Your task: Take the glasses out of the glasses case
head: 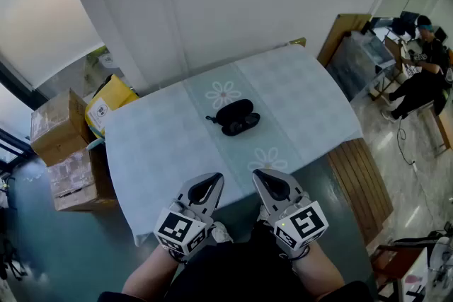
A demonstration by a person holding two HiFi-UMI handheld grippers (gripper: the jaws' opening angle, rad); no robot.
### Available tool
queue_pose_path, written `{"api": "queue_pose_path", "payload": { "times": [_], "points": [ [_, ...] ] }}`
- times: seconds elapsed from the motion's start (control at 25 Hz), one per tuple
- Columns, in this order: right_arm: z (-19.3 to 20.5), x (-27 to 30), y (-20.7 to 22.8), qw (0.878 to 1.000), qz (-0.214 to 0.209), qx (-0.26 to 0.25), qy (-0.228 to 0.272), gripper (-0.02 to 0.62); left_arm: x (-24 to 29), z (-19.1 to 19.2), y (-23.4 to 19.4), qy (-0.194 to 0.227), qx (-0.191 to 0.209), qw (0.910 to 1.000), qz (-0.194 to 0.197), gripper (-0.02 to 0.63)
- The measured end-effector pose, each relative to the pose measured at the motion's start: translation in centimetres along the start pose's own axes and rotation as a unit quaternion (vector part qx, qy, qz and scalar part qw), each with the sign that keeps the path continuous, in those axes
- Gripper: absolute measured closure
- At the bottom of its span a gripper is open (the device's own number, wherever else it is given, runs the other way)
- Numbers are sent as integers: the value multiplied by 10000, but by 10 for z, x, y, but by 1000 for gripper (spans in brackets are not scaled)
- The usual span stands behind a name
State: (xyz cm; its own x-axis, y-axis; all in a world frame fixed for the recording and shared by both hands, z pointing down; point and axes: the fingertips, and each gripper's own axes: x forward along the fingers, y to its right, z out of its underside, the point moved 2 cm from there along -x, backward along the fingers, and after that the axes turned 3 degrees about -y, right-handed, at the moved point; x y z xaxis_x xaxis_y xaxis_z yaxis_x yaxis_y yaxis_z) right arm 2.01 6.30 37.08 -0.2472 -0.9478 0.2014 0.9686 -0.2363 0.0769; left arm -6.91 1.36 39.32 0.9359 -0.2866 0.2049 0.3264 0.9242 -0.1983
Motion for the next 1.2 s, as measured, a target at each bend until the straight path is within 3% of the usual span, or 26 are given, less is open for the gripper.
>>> {"api": "queue_pose_path", "payload": {
  "times": [1.2],
  "points": [
    [-8, 18, -9, 9998, -68, -167, 31, 572, -9, -2, -13, 72, -15, 10000, 35, 575]
  ]
}}
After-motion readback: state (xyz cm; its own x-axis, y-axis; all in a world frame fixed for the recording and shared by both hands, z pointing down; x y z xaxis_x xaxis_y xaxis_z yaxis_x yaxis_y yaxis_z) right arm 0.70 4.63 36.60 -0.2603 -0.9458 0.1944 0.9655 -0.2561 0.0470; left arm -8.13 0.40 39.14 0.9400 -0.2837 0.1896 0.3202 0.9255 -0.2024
